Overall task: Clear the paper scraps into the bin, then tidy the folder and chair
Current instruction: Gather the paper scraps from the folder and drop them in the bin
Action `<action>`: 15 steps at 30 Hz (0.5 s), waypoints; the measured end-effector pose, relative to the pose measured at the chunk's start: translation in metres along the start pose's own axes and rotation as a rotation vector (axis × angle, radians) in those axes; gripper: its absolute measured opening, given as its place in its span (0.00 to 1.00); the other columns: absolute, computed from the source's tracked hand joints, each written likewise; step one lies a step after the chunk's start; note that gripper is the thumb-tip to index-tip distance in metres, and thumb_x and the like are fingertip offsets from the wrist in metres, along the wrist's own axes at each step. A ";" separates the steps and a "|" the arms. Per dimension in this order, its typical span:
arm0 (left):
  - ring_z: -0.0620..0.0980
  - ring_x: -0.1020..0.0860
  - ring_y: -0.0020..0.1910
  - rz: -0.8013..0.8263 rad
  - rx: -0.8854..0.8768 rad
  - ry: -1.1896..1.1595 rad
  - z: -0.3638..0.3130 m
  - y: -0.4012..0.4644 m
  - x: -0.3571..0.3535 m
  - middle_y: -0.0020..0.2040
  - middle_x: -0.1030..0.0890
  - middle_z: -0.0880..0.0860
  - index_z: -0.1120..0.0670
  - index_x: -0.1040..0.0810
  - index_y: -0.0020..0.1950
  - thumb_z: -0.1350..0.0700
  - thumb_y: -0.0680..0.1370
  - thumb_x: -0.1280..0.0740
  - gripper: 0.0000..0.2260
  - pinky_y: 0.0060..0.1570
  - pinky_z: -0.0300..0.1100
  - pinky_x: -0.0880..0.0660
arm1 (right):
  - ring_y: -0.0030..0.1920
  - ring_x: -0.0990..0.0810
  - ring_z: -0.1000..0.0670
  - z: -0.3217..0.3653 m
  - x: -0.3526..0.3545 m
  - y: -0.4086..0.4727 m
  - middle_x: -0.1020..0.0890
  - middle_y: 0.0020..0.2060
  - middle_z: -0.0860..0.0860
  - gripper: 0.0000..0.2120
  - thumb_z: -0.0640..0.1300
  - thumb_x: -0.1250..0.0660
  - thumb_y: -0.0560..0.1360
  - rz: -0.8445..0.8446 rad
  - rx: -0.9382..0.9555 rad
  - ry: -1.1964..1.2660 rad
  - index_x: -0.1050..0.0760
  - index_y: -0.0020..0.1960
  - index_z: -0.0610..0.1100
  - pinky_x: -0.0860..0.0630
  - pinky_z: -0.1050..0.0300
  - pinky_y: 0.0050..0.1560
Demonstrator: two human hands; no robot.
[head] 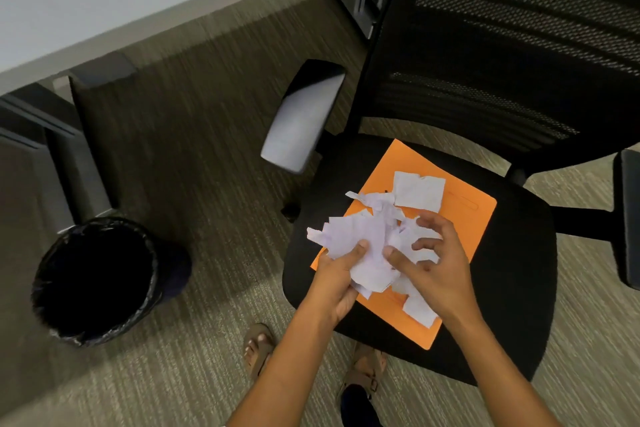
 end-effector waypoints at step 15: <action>0.58 0.15 0.50 -0.425 -0.416 -0.165 -0.129 -0.097 0.205 0.53 0.14 0.57 0.58 0.19 0.59 0.63 0.80 0.33 0.09 0.35 0.49 0.18 | 0.57 0.19 0.47 0.025 -0.102 -0.018 0.16 0.60 0.48 0.16 0.53 0.43 0.81 0.301 -0.421 0.688 0.21 0.60 0.49 0.20 0.52 0.50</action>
Point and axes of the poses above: each hand's wrist, its own y-axis towards the middle knuckle, its own x-axis out of the back of the hand, z = x × y, the point moved 2 cm from there along y, towards the middle knuckle
